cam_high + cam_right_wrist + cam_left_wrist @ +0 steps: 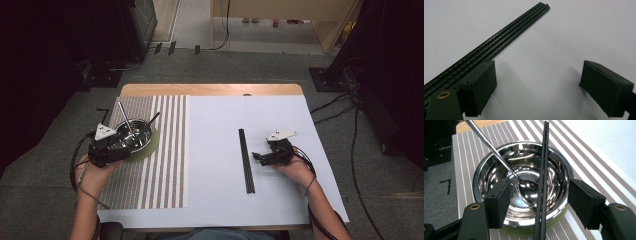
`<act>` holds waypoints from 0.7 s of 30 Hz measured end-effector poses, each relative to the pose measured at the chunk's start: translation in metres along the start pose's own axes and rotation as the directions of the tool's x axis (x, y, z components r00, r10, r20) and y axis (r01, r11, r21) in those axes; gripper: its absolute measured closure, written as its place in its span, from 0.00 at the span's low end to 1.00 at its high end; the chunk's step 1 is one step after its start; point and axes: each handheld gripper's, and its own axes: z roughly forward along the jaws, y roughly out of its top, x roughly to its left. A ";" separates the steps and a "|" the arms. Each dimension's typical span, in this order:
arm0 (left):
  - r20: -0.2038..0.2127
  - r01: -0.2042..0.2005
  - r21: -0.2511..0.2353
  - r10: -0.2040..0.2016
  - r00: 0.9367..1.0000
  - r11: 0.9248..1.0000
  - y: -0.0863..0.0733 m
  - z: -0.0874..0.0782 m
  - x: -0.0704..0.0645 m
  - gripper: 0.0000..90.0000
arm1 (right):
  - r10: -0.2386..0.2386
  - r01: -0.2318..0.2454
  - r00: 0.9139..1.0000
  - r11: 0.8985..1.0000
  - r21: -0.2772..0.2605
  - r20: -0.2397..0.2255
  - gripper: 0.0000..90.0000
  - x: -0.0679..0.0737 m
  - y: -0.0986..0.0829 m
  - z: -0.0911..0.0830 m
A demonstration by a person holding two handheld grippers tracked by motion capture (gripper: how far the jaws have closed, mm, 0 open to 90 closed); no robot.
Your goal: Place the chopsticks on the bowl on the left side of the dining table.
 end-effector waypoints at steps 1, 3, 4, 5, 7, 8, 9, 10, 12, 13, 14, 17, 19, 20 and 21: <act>-0.002 0.001 0.004 -0.001 1.000 1.000 -0.001 -0.001 0.000 0.39 | 0.000 0.000 1.000 1.000 0.000 0.000 0.15 0.000 0.000 0.000; -0.001 0.006 0.006 -0.006 1.000 1.000 -0.004 -0.002 0.001 0.39 | -0.001 0.001 1.000 1.000 0.000 0.000 0.15 0.000 0.000 0.000; -0.003 0.014 0.005 -0.014 1.000 1.000 -0.006 -0.004 0.002 0.39 | 0.000 0.000 1.000 1.000 0.000 0.001 0.15 0.000 0.000 0.000; -0.003 0.015 0.005 -0.015 1.000 1.000 -0.008 -0.005 0.002 0.39 | 0.000 0.000 1.000 1.000 0.000 0.000 0.15 0.000 0.000 0.000; -0.009 0.016 0.006 -0.016 1.000 1.000 -0.010 -0.007 0.004 0.39 | -0.001 0.001 1.000 1.000 0.000 0.000 0.15 0.000 0.000 0.000; -0.009 0.016 0.006 -0.016 1.000 1.000 -0.010 -0.007 0.004 0.39 | -0.001 0.001 1.000 1.000 0.000 0.000 0.15 0.000 0.000 0.000; -0.013 0.016 0.007 -0.016 1.000 1.000 -0.011 -0.008 0.004 0.39 | -0.001 0.001 1.000 1.000 0.000 0.000 0.15 0.000 0.000 0.000; -0.015 0.020 0.008 -0.020 1.000 1.000 -0.013 -0.009 0.005 0.39 | 0.000 0.000 1.000 1.000 0.000 0.000 0.15 0.000 0.000 0.000; -0.015 0.027 0.007 -0.027 1.000 1.000 -0.015 -0.010 0.006 0.39 | -0.001 0.001 1.000 1.000 0.000 0.000 0.15 0.000 0.000 0.000; -0.018 0.027 0.011 -0.027 0.999 1.000 -0.017 -0.011 0.007 0.39 | 0.000 0.000 1.000 1.000 0.000 0.000 0.15 0.000 0.000 0.000; -0.020 0.026 0.013 -0.026 0.999 1.000 -0.018 -0.012 0.007 0.39 | -0.001 0.001 1.000 1.000 0.000 0.000 0.15 0.000 0.000 0.000; -0.022 0.024 0.019 -0.024 0.999 1.000 -0.023 -0.012 0.008 0.39 | 0.000 0.000 1.000 1.000 -0.001 0.000 0.15 0.000 0.000 0.000; -0.025 0.025 0.018 -0.024 0.999 1.000 -0.025 -0.011 0.010 0.37 | 0.000 0.000 1.000 1.000 0.000 0.000 0.15 0.000 0.000 0.000; -0.025 0.025 0.018 -0.024 0.999 1.000 -0.025 -0.011 0.010 0.37 | 0.000 0.000 1.000 1.000 0.000 0.000 0.15 0.000 0.000 0.000; -0.021 0.031 0.018 -0.031 0.999 0.999 -0.026 -0.011 0.011 0.37 | 0.000 0.000 1.000 1.000 0.000 0.000 0.15 0.000 0.000 0.000</act>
